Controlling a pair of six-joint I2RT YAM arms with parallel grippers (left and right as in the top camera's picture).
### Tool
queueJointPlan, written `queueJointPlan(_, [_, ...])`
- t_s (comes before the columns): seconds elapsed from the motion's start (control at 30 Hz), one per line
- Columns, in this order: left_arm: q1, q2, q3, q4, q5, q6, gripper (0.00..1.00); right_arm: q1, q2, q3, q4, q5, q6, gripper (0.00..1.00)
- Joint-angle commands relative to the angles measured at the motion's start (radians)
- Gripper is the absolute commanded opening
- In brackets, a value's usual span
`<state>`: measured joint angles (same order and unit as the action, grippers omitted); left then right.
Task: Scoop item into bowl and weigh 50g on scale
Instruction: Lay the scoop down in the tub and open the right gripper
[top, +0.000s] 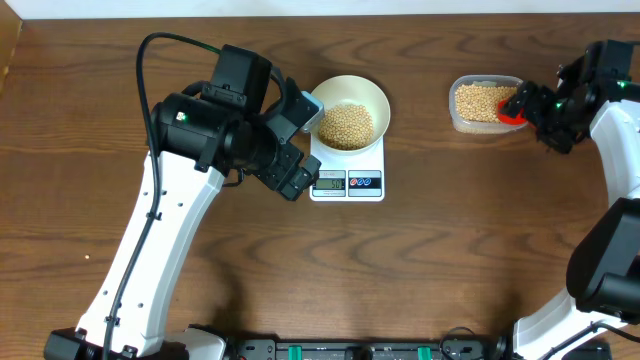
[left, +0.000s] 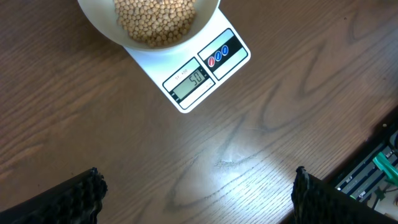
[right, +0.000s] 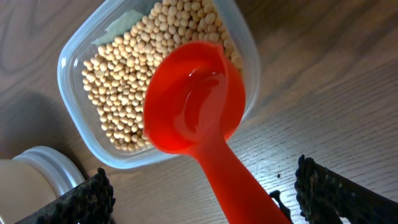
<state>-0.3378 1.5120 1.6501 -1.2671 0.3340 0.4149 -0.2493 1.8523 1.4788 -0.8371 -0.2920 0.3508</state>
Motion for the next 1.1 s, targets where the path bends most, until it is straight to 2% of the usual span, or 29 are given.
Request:
queueJointPlan(0.0, [0.000, -0.016, 0.010, 0.000, -0.006, -0.010, 0.98, 0.016, 0.012, -0.004, -0.004, 0.013, -0.031, 0.93])
queueJointPlan(0.4, [0.000, -0.016, 0.010, 0.000, -0.006, -0.010, 0.98, 0.023, 0.018, -0.004, 0.046, 0.055, -0.030, 0.93])
queueJointPlan(0.83, [0.000, -0.016, 0.010, 0.000, -0.006, -0.010, 0.98, 0.021, 0.052, -0.006, 0.003, 0.106, -0.034, 0.95])
queueJointPlan(1.07, [0.000, -0.016, 0.010, 0.000, -0.006, -0.010, 0.98, 0.027, 0.053, -0.007, 0.073, 0.098, -0.014, 0.94])
